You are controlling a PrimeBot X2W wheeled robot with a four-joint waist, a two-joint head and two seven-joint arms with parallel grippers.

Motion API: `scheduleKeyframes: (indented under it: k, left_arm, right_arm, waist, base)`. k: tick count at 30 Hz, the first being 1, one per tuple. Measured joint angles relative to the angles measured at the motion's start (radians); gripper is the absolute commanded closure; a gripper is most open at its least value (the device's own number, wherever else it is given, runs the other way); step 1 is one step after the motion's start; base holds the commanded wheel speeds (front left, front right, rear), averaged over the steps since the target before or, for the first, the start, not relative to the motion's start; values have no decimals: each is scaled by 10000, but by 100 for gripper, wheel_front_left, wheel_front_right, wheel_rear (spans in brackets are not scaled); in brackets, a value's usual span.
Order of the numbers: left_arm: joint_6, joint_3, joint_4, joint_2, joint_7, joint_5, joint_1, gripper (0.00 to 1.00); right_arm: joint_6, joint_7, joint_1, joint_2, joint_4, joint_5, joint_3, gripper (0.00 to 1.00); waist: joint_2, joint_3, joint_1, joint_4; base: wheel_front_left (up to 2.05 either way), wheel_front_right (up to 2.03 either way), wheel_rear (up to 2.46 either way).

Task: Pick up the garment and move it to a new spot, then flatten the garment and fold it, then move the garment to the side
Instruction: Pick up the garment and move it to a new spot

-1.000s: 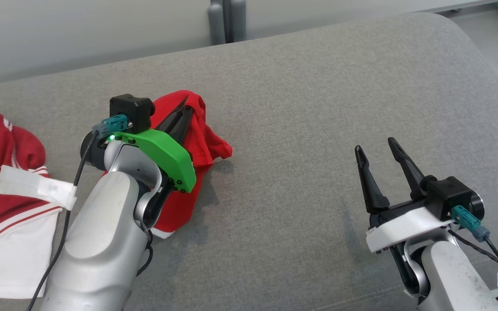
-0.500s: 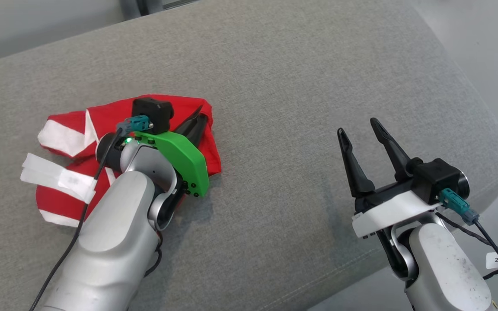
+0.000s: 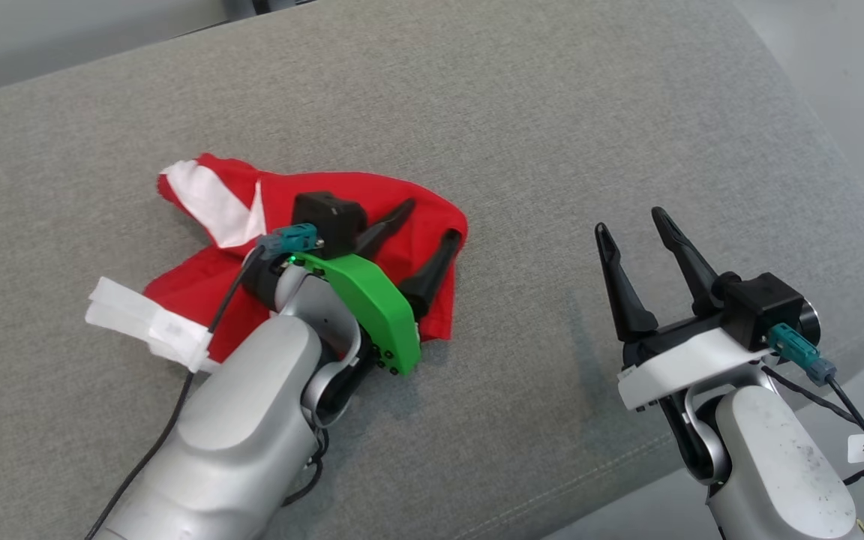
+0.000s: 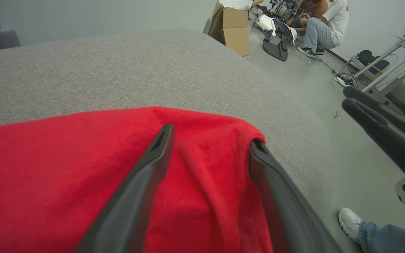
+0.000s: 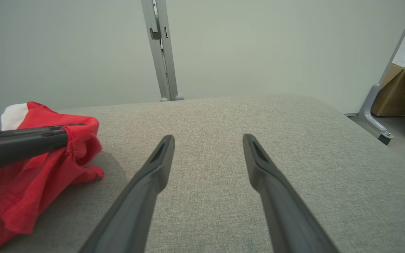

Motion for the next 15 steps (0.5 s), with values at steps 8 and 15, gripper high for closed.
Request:
scheduleKeyframes:
  k: [8,15]
  left_arm:
    - [-77,-1413,-1312,12,-493,-616,-191,0]
    - [71,-1965,-755,19,-495,-316,-185,0]
  right_arm:
    - [10,0,-150,-2,328,-19,-109,0]
    - [8,0,-130,-12,525,-31,-209,0]
  waist:
    - [0,-339,0,954]
    - [0,-763,0,1790]
  base:
    - [0,0,0]
    - [0,0,0]
